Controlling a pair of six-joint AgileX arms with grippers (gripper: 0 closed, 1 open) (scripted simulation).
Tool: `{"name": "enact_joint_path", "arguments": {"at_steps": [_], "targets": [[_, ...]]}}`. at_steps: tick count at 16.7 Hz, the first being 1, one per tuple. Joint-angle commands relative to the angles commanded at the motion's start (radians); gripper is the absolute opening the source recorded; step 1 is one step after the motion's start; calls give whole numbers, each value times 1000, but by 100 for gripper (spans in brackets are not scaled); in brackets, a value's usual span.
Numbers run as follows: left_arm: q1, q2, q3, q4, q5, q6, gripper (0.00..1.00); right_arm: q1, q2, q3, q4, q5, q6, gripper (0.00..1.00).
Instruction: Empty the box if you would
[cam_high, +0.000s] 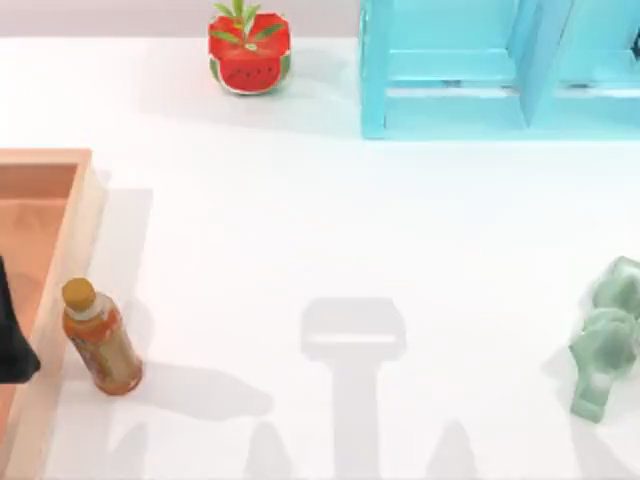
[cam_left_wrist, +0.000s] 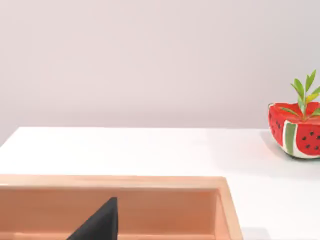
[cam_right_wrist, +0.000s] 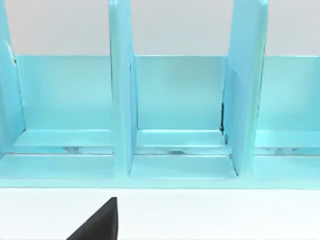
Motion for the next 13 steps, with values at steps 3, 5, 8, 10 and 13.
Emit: {"name": "enact_joint_path", "arguments": {"at_steps": [3, 5, 8, 10, 13], "targets": [[3, 12, 11, -11, 0, 3, 100, 0, 0, 0, 0, 0, 0, 100], [17, 65, 62, -61, 0, 19, 100, 0, 0, 0, 0, 0, 0, 100], [53, 224, 197, -192, 0, 59, 100, 0, 0, 0, 0, 0, 0, 100], [85, 374, 314, -308, 1, 94, 100, 0, 0, 0, 0, 0, 0, 100], [140, 639, 515, -506, 1, 154, 100, 0, 0, 0, 0, 0, 0, 100]]}}
